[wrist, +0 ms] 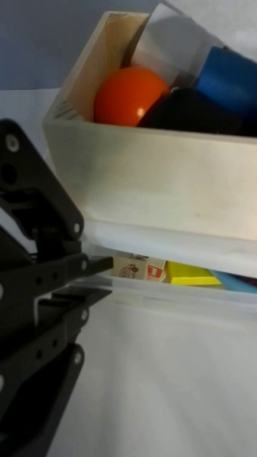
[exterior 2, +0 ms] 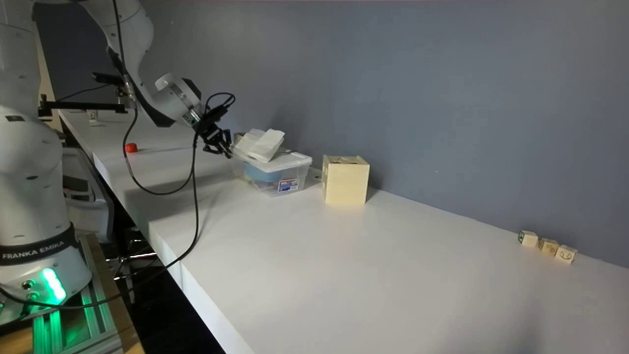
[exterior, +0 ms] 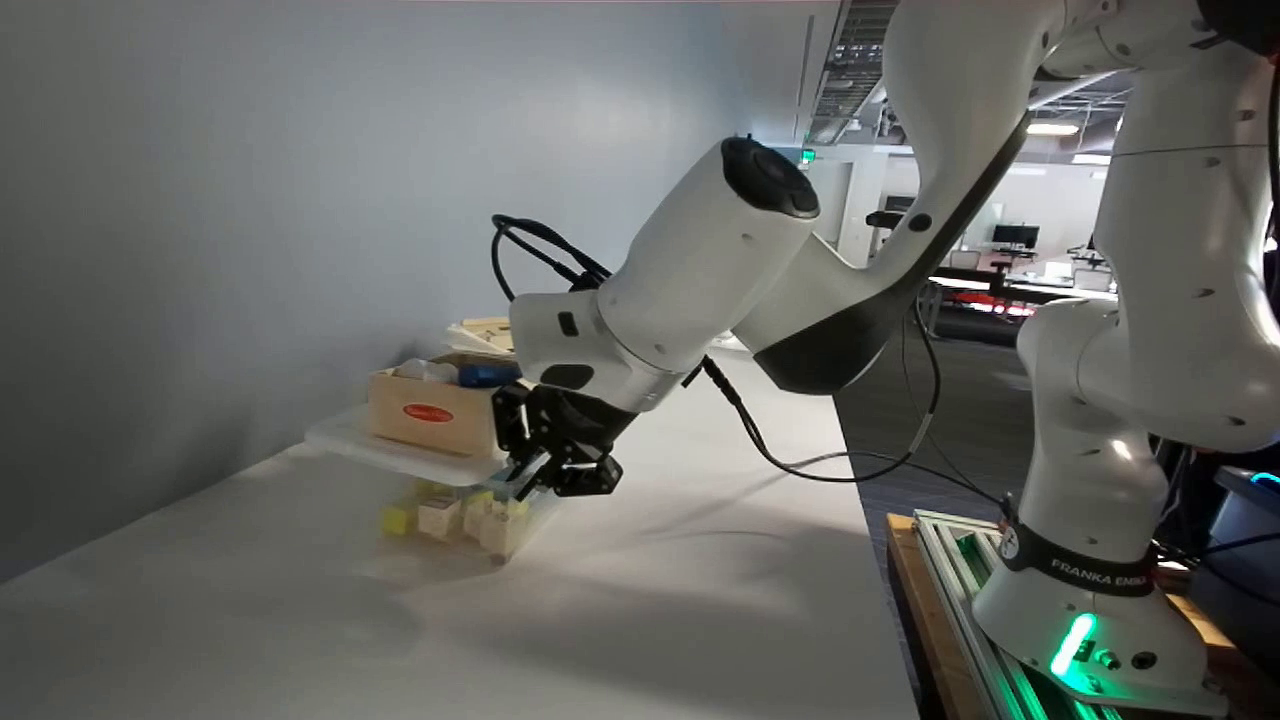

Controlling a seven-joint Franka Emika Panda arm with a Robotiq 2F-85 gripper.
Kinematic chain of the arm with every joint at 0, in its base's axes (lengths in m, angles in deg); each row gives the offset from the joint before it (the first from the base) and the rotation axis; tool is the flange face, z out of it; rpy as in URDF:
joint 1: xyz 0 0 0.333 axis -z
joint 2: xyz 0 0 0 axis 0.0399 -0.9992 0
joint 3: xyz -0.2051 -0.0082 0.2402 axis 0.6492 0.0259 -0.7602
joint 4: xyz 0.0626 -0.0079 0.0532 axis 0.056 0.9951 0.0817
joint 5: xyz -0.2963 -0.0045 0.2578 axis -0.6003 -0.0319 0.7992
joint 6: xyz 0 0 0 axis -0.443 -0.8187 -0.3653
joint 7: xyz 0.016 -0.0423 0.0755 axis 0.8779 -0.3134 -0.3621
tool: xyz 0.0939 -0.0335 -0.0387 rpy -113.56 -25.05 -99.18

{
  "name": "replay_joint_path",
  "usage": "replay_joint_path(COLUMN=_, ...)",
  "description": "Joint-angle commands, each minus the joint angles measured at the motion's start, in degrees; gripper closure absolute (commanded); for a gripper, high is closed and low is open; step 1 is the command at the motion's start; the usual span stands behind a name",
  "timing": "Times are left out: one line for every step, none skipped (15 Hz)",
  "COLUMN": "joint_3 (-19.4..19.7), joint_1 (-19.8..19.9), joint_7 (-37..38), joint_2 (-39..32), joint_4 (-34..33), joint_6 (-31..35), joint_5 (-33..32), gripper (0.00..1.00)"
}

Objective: Put the serviette on the lunchbox, and then move it closer to the wooden object

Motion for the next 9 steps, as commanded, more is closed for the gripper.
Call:
replay_joint_path(joint_3=-0.4, joint_1=-1.7, joint_7=1.1, joint_2=-2.9, joint_4=-3.2, joint_6=-0.7, joint_5=-3.3, gripper=0.57)
replay_joint_path(joint_3=-0.4, joint_1=-1.9, joint_7=2.2, joint_2=-2.5, joint_4=-3.4, joint_6=-1.1, joint_5=-4.0, gripper=0.49)
replay_joint_path(joint_3=-0.4, joint_1=-2.0, joint_7=2.5, joint_2=-2.3, joint_4=-3.5, joint_6=-1.2, joint_5=-4.0, gripper=0.43)
replay_joint_path(joint_3=-0.4, joint_1=-2.0, joint_7=2.8, joint_2=-1.6, joint_4=-3.3, joint_6=-1.2, joint_5=-3.4, gripper=0.37)
replay_joint_path(joint_3=-0.4, joint_1=-2.0, joint_7=3.0, joint_2=-1.1, joint_4=-3.2, joint_6=-1.2, joint_5=-2.9, gripper=0.29)
replay_joint_path(joint_3=-0.6, joint_1=-2.1, joint_7=3.0, joint_2=-0.4, joint_4=-2.9, joint_6=-1.1, joint_5=-2.1, gripper=0.23)
replay_joint_path(joint_3=-0.8, joint_1=-2.1, joint_7=2.7, joint_2=0.6, joint_4=-2.4, joint_6=-1.4, joint_5=-0.9, gripper=0.15)
replay_joint_path(joint_3=-1.0, joint_1=-2.2, joint_7=2.7, joint_2=1.5, joint_4=-2.1, joint_6=-1.6, joint_5=-0.4, gripper=0.08)
replay_joint_path(joint_3=-1.3, joint_1=-2.4, joint_7=2.5, joint_2=2.8, joint_4=-1.6, joint_6=-1.8, joint_5=0.5, gripper=0.01)
